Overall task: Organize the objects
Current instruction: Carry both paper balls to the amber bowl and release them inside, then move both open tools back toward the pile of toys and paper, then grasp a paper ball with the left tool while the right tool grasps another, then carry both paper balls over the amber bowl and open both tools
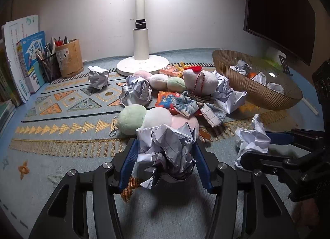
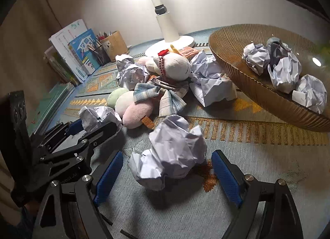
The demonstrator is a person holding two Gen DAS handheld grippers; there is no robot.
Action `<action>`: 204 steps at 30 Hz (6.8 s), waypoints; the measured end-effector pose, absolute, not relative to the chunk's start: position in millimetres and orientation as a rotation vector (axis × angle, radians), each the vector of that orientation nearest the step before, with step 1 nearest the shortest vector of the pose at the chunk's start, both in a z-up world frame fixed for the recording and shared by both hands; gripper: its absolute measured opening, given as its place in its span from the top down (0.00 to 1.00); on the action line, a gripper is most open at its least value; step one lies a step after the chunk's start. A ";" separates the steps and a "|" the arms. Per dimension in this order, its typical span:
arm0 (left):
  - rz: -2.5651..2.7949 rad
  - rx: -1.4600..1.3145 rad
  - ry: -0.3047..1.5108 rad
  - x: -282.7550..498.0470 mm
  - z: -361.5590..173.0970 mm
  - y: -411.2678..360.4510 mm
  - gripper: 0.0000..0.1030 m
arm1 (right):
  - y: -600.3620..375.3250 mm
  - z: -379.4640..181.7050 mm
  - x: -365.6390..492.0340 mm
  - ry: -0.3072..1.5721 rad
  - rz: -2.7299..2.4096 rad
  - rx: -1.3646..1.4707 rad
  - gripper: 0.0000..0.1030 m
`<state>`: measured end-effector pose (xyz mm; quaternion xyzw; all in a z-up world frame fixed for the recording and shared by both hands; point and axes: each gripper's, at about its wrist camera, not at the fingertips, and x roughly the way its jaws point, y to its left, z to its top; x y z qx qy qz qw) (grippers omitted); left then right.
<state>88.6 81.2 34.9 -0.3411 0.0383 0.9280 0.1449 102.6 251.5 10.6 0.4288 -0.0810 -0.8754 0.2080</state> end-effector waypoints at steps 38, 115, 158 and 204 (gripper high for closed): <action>2.512 -0.685 -0.065 39.9 143.0 197.4 0.47 | 372.9 145.0 111.1 -0.435 -2.846 0.860 0.49; 2.779 -0.972 -0.399 64.8 38.8 -10.1 0.01 | 178.6 19.4 105.0 0.261 -2.668 1.019 0.12; 2.604 -1.196 -0.411 -158.1 23.4 -41.6 0.26 | 94.6 10.4 -56.2 0.016 -2.443 1.233 0.39; 2.649 -1.064 -0.191 69.7 34.6 46.4 0.43 | 229.0 12.1 109.1 0.041 -2.421 1.163 0.26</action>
